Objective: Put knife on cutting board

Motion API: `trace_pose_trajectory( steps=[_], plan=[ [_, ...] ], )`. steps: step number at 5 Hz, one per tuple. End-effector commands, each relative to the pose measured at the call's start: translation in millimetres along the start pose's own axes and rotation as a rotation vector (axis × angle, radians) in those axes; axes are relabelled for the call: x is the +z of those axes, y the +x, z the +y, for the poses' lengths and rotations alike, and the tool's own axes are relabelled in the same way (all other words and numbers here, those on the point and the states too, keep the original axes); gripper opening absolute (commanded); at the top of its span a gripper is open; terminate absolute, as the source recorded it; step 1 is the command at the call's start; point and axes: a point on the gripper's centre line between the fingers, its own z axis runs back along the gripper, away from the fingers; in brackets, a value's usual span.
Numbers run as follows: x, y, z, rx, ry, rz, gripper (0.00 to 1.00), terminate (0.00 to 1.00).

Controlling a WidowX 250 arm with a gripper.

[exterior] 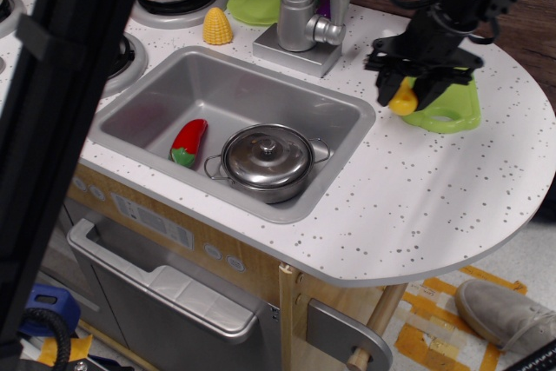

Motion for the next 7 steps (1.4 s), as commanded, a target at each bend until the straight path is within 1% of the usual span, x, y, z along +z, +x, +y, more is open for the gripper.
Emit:
trace_pose_trajectory(
  steps=[1, 2, 3, 4, 6, 7],
  plan=[
    [42, 32, -15, 0.03, -0.156, -0.087, 0.0, 0.0],
    [39, 37, -29, 0.015, -0.19, -0.103, 0.0, 0.0],
    [33, 39, -37, 0.002, -0.214, -0.106, 0.0, 0.0],
    [28, 36, -39, 0.002, -0.226, -0.092, 1.0, 0.0],
    [29, 33, -37, -0.017, -0.237, -0.099, 1.0, 0.0],
    [29, 33, -37, -0.017, -0.237, -0.099, 1.0, 1.0]
  ],
)
